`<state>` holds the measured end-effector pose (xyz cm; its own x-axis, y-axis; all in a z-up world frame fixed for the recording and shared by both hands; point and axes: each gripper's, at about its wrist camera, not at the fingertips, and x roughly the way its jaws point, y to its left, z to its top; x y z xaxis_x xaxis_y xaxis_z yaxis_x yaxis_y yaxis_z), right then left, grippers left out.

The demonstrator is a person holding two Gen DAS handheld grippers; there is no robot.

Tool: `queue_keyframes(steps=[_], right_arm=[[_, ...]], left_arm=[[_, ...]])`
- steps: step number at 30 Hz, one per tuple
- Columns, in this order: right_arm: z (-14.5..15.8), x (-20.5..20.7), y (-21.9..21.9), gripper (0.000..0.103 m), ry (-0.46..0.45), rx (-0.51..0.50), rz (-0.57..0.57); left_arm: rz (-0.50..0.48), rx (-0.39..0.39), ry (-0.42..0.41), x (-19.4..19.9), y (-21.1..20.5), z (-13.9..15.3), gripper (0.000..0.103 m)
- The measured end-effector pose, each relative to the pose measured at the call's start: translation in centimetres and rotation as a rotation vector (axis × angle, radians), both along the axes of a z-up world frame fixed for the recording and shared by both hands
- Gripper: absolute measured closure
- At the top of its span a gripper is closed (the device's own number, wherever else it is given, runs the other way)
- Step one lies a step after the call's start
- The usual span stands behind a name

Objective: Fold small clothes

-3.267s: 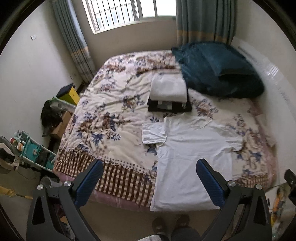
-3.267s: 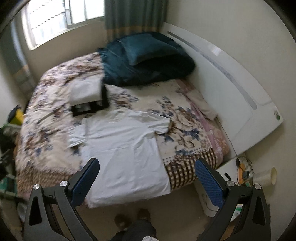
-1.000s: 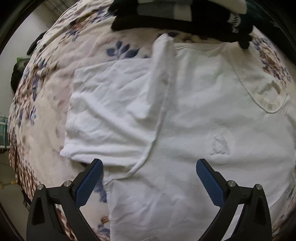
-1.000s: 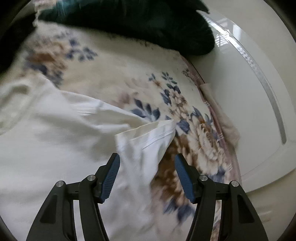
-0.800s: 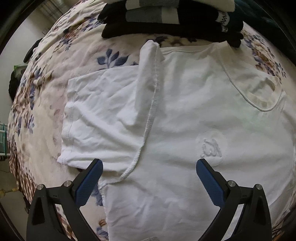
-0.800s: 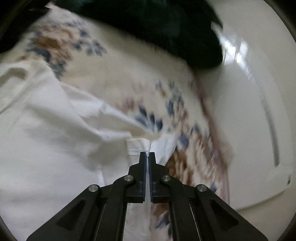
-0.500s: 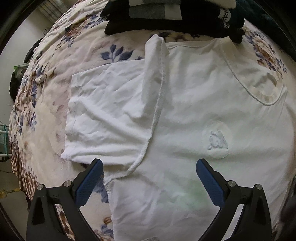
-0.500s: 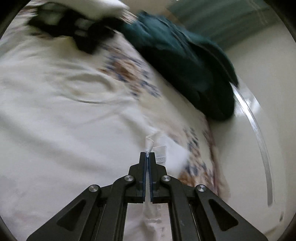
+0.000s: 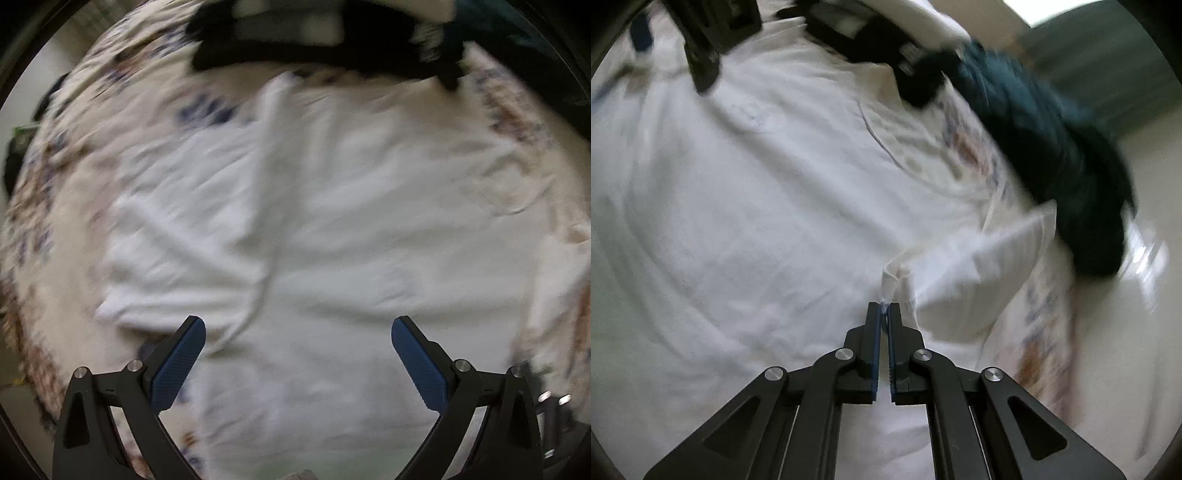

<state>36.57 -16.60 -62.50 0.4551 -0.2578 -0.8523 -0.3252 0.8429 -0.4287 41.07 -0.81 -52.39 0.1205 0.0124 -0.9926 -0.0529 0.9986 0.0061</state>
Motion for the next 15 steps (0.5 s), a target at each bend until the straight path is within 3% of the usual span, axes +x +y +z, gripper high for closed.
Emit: queue_keyframes(steps=[1,3,6,9,11,12,15], right_arm=[[0.4,0.1,-0.9,0.077,0.014,0.047,-0.044],[1.8,0.2,-3.7,0.059,0.041,0.197,-0.174],[2.8,-0.2,-7.8,0.058,0.042,0.303,-0.367],[2.5,-0.4,-11.3,0.057,0.039,0.308,-0.539],[1.9,-0.6,-13.1,0.057,0.040,0.317,-0.630],[1.6,-0.8,-14.2,0.057,0.040,0.320,-0.686],[0.8,-0.7,-16.8,0.057,0.034,0.337,-0.804]], left_arm=[[-0.014,-0.035,-0.015,0.6,-0.7,0.1,0.000],[-0.051,-0.109,-0.052,2.2,-2.8,0.3,0.000],[-0.158,-0.178,-0.077,4.5,-7.3,-0.1,0.000],[-0.292,-0.227,-0.064,5.9,-12.9,-1.4,0.000],[-0.371,-0.258,-0.042,6.3,-15.8,-2.6,0.009],[-0.418,-0.244,-0.027,6.4,-17.6,-3.4,0.014],[-0.518,-0.207,-0.045,5.5,-20.5,-4.3,0.015]])
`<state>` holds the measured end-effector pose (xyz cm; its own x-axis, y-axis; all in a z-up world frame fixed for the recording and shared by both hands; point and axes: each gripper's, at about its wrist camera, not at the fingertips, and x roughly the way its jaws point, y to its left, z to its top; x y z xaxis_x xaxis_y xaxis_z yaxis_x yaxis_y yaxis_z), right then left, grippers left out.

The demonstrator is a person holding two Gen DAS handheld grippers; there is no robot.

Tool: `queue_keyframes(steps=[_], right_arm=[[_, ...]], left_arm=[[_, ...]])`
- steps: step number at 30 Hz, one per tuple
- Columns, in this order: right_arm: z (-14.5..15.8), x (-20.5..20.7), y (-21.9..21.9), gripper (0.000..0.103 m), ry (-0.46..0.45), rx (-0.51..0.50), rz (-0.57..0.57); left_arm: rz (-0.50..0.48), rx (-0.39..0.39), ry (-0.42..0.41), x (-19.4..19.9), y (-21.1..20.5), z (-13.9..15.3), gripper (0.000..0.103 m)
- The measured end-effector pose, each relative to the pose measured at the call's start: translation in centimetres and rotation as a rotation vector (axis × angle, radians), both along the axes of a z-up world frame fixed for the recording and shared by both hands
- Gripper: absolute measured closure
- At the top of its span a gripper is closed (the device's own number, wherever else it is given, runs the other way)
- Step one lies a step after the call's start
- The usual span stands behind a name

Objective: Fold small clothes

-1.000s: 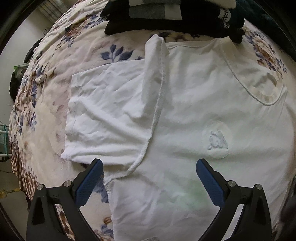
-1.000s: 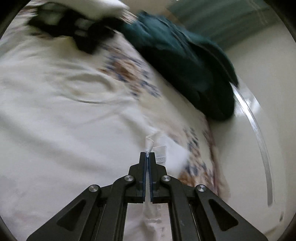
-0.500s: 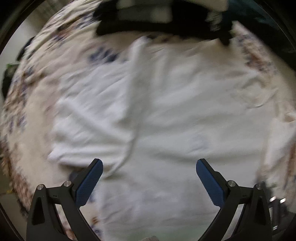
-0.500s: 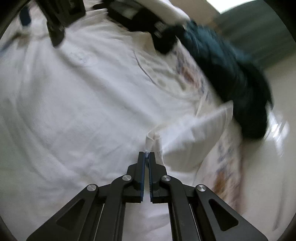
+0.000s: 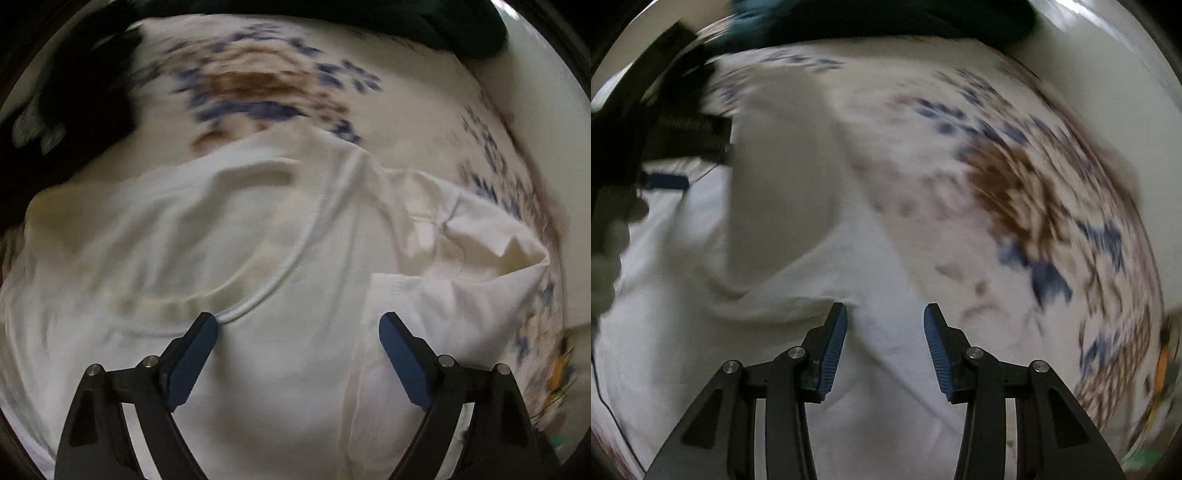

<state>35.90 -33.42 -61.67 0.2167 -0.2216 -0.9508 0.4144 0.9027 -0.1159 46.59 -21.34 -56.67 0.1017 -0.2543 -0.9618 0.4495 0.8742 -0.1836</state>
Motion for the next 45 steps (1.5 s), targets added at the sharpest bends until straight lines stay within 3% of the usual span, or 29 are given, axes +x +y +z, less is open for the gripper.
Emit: queue_keyframes(steps=[2,3,4,5,10,12,13,15,17,19,21,26,27,28,29,32,36,39,42,44,45], right_arm=[[-0.4,0.0,-0.6,0.057,0.000,0.007,-0.029],[-0.6,0.1,-0.9,0.057,0.002,0.005,-0.038],[-0.7,0.1,-0.9,0.057,0.004,0.002,-0.039],[-1.0,0.1,-1.0,0.057,0.006,0.002,-0.036],[-1.1,0.3,-1.0,0.057,0.010,0.003,-0.028],[-1.0,0.3,-1.2,0.057,0.009,0.021,-0.038],[-1.1,0.4,-1.4,0.057,0.011,0.036,-0.044],[-1.3,0.5,-1.8,0.057,0.018,0.061,-0.059],[-1.5,0.5,-1.9,0.057,0.021,0.074,-0.066],[-1.5,0.6,-1.9,0.057,0.022,0.070,-0.067],[-1.5,0.7,-1.8,0.057,0.022,0.066,-0.067],[-1.5,0.8,-1.9,0.057,0.025,0.048,-0.072],[-1.6,0.8,-2.0,0.057,0.028,0.047,-0.075],[-1.6,0.7,-2.1,0.057,0.028,0.050,-0.079],[-1.7,0.7,-2.1,0.057,0.029,0.050,-0.081],[-1.7,0.7,-2.1,0.057,0.031,0.043,-0.085],[-1.6,0.7,-2.1,0.057,0.032,0.047,-0.095],[-1.7,0.7,-2.1,0.057,0.031,0.053,-0.099],[-1.8,0.7,-2.2,0.057,0.031,0.059,-0.105],[-1.8,0.7,-2.2,0.057,0.032,0.059,-0.108],[-1.8,0.7,-2.1,0.057,0.033,0.058,-0.109]], left_arm=[[-0.080,0.011,-0.078,-1.0,-1.4,0.3,0.034],[-0.104,0.026,-0.098,-1.4,-1.7,0.2,0.069],[-0.117,0.041,-0.098,-1.7,-1.9,-0.1,0.098],[-0.114,0.040,-0.091,-1.9,-1.7,-0.3,0.100],[0.004,0.019,-0.118,-1.6,1.8,0.6,0.103],[0.088,-0.017,-0.101,-1.9,4.9,1.5,0.103],[0.117,-0.068,-0.065,-1.5,5.9,1.4,0.103],[0.189,-0.242,0.091,-0.7,7.9,0.6,0.100],[0.217,-0.372,0.230,0.1,8.3,-0.8,0.087],[0.203,-0.414,0.299,0.3,7.7,-1.9,0.057],[0.162,-0.399,0.300,0.0,6.3,-2.8,0.056],[0.061,-0.285,0.187,-0.8,2.7,-2.1,0.059],[0.031,-0.282,0.158,-1.1,1.8,-1.9,0.067],[0.013,-0.269,0.144,-1.0,1.0,-1.9,0.090],[-0.007,-0.255,0.135,-1.0,0.6,-1.8,0.097],[-0.041,-0.231,0.080,-0.7,-1.2,-1.8,0.102],[0.033,-0.261,0.053,0.0,2.4,-0.6,0.103],[0.129,-0.341,0.129,0.3,5.3,-0.4,0.103],[0.232,-0.476,0.334,0.6,6.6,-2.5,0.097],[0.241,-0.496,0.372,0.6,6.4,-3.4,0.092],[0.227,-0.470,0.374,0.5,5.8,-3.9,0.091]])
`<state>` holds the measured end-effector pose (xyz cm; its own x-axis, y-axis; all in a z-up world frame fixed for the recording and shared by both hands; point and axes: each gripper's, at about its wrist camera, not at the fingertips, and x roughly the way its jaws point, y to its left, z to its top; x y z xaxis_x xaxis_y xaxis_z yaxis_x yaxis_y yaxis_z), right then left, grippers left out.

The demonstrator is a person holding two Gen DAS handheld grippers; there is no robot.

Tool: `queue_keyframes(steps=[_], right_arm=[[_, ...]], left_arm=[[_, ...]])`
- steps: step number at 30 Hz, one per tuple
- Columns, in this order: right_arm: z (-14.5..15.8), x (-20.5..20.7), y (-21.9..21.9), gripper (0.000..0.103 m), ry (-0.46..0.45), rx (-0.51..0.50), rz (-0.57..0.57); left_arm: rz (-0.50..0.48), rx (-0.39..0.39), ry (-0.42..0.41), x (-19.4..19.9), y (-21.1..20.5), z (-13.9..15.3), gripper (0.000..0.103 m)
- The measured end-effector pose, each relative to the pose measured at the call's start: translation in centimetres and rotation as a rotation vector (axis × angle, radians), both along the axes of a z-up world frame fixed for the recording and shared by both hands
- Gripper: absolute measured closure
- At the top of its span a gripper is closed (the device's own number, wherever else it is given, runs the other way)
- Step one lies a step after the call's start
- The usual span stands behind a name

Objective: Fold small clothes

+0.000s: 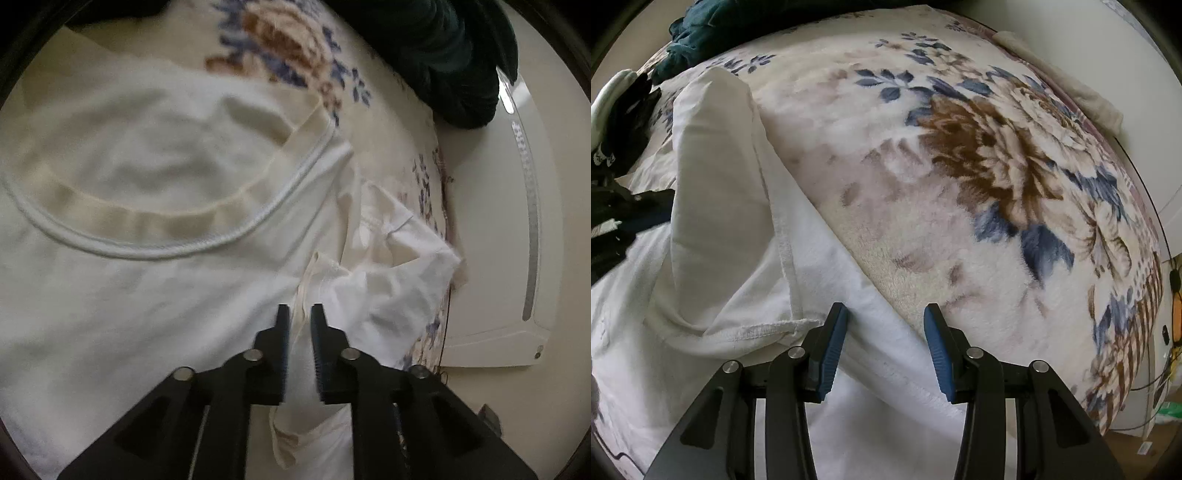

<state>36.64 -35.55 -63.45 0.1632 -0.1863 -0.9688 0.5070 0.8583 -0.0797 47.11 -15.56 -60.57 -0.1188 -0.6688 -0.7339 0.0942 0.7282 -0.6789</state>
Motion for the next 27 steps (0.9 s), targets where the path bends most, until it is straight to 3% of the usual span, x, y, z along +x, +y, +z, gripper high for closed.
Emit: queue_keyframes(steps=[5,8,10,18,24,27], right_arm=[[0.0,0.1,0.1,0.057,0.007,-0.003,-0.001],[0.0,0.0,0.1,0.057,0.005,-0.006,0.002],[0.0,0.0,0.1,0.057,0.005,-0.006,0.001],[0.1,0.0,0.0,0.057,0.001,0.000,-0.002],[1.2,0.5,0.8,0.057,-0.010,0.020,0.028],[2.9,1.0,0.9,0.057,-0.076,0.116,0.012]], left_arm=[[-0.062,0.023,-0.029,-0.2,-2.6,-0.3,0.091],[-0.074,0.060,-0.124,-0.6,-3.6,0.7,0.102],[-0.068,0.072,-0.172,-0.8,-3.5,1.5,0.103],[0.109,0.197,-0.284,-0.8,3.1,3.6,0.103],[0.135,0.204,-0.237,-1.8,5.3,2.6,0.101],[0.136,0.213,-0.214,-2.4,5.9,2.5,0.101]])
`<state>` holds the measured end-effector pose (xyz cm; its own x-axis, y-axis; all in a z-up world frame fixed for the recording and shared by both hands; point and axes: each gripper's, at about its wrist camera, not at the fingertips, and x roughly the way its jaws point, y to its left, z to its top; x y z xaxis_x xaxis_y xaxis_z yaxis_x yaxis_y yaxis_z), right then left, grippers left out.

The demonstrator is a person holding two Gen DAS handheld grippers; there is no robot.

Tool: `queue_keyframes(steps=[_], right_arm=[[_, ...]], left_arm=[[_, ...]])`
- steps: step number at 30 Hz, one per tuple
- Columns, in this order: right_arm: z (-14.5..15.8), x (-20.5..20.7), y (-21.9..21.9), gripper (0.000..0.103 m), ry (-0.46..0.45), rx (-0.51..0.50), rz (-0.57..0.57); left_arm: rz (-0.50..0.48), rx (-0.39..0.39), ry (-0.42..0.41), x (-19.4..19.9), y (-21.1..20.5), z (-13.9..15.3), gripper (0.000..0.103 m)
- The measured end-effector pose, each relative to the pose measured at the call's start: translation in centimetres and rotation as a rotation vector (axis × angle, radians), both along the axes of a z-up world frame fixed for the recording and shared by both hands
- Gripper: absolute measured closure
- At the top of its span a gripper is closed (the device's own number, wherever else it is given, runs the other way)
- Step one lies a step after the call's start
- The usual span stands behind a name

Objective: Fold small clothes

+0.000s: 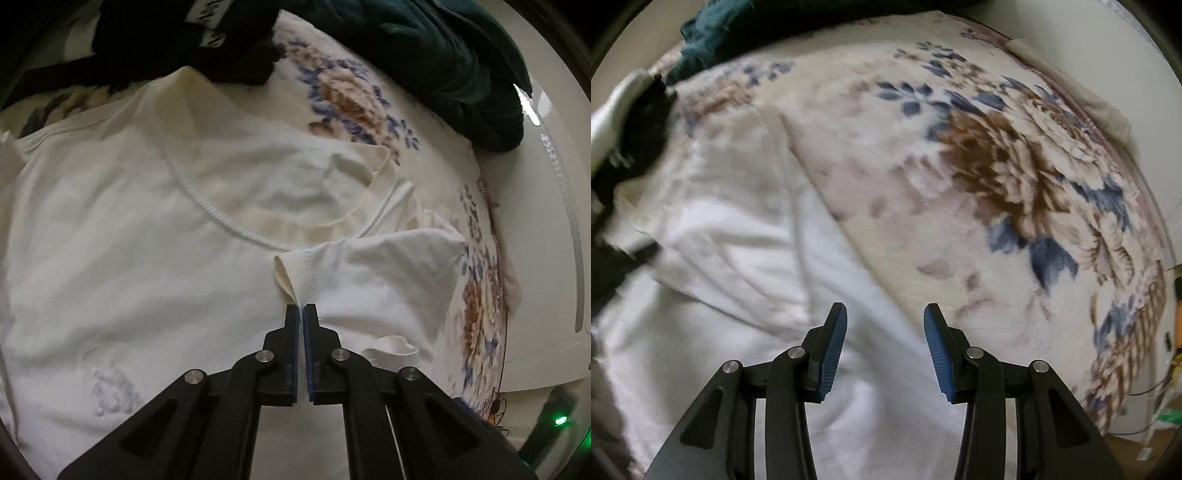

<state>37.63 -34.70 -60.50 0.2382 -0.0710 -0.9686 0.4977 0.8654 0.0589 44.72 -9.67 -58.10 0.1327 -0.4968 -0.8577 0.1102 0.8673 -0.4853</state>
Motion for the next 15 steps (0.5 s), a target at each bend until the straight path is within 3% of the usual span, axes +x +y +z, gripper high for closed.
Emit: queue_keyframes(steps=[3,6,10,12,14,15], right_arm=[[0.7,1.6,0.1,0.057,-0.058,0.124,-0.029],[-0.5,4.2,0.4,0.057,-0.085,0.209,-0.050],[-3.0,6.0,3.3,0.057,-0.017,0.303,0.033],[-2.8,5.3,5.3,0.057,0.000,0.320,0.109],[-2.7,3.9,7.5,0.057,0.030,0.326,0.195],[-2.7,3.0,8.5,0.057,0.052,0.343,0.233]], left_arm=[[0.014,0.055,0.013,-0.4,1.4,0.1,0.100],[0.071,0.085,0.022,-0.8,3.6,0.4,0.100],[0.163,0.115,0.055,-1.4,6.4,0.5,0.100],[0.168,0.173,0.058,-1.5,6.9,0.7,0.099],[0.157,0.193,0.036,-1.8,7.1,1.1,0.085],[0.149,0.190,0.029,-1.8,7.1,1.3,0.064]])
